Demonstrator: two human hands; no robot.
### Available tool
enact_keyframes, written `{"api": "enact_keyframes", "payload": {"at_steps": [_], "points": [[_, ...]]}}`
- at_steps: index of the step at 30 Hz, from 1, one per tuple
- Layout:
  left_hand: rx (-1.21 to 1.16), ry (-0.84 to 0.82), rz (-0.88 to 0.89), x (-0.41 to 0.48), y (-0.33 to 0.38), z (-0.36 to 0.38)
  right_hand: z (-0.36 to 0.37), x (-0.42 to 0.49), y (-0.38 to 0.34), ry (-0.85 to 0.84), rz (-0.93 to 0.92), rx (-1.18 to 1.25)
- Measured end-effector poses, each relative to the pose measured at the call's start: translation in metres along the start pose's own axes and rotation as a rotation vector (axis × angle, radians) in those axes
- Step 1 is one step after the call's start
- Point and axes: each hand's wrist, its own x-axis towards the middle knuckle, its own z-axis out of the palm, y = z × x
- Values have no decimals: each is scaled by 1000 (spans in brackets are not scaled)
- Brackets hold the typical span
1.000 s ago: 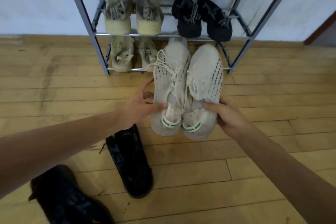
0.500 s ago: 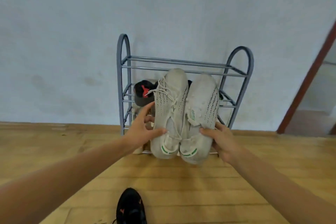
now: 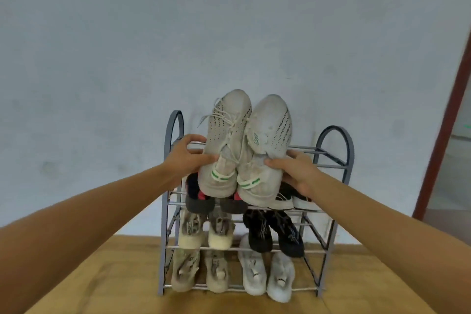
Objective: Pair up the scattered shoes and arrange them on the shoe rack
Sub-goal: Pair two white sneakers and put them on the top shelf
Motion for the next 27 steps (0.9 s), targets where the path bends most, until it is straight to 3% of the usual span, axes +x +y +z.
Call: {"api": "enact_keyframes", "payload": {"at_steps": [5,9,13,15,17,20,23,25,27], "points": [[12,205,-4,89,26,-9,33,83,-42,8,-11,72],[87,360,-67,150,13,-20,54,146,-27,-5,66,105],[330,196,-198,179,-24,-15,75,192,15,34,76,-109],[458,135,-161,181,-46,-11,79,201,34,56,70,-288],[469,125,-76,176,-66,-8,75,200,48,53,14,-413],[424,215,76,145,-77,-3,70,170,57,26,-99,-387],[498,310,427,90,-89,-3,66,118,70,128,-274,-349],[577,172,742,40,-115,-5,56,77,94,139,-403,-291],[621,-15,846,-24,-157,-13,51,33,143,47,-434,-266]]}}
